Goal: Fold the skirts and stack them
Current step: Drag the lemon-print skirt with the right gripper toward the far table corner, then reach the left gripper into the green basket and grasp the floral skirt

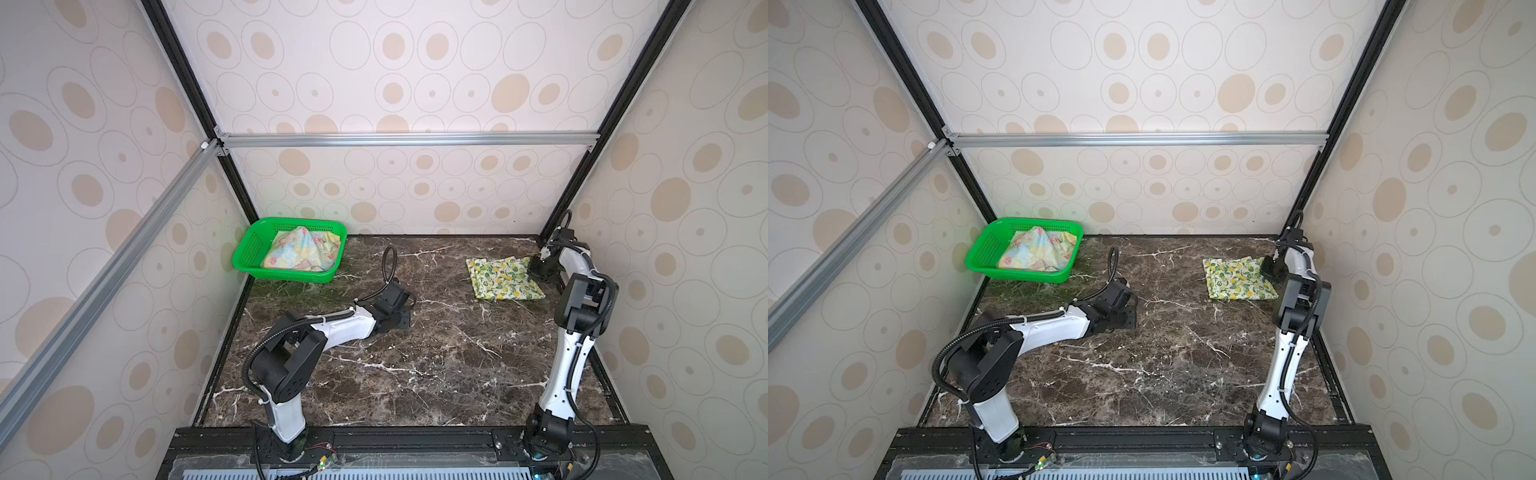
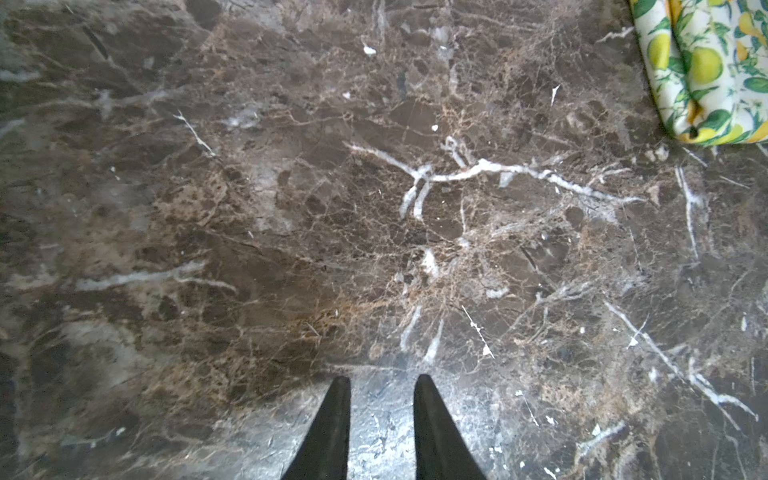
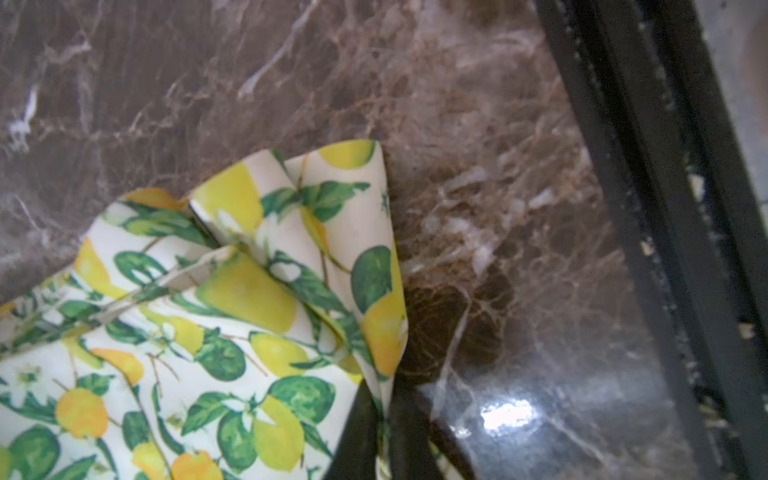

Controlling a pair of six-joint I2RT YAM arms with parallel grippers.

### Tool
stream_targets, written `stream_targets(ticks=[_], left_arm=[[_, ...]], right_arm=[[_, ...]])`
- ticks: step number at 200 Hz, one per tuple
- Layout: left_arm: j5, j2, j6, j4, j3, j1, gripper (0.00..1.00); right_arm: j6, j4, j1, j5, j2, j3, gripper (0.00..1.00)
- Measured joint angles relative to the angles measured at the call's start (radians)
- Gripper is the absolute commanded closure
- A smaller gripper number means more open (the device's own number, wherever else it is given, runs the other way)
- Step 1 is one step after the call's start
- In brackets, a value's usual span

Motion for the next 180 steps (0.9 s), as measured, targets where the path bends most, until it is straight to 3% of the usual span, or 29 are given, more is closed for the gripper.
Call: stream_targets(ticks=[12,25,93,107,147,180], left_arm=[[-0.004,-0.006,0.0,0.001,-0.003,0.0,0.72],[-0.012,-0.024,0.0,0.004,-0.014,0.0,0.69],[-0.109,-0.218,0.018,0.004,-0.056,0.018,0.38],[-0.132,-0.249,0.027,0.001,-0.057,0.039,0.26],[-0.18,-0.292,0.08,0.001,-0.053,0.219,0.13],[-0.151,-0.244,0.127,-0.017,0.026,0.439,0.09]], right_arm=[[0.012,0.01,-0.001,-0.001,-0.018,-0.026,0.58],[0.018,0.018,-0.001,0.0,-0.055,-0.075,0.56],[0.047,0.081,-0.001,-0.007,-0.332,-0.316,0.52],[0.067,0.115,-0.001,-0.029,-0.391,-0.371,0.52],[0.148,0.238,0.038,-0.097,-0.567,-0.647,0.52],[0.166,0.261,0.196,-0.089,-0.608,-0.741,0.53]])
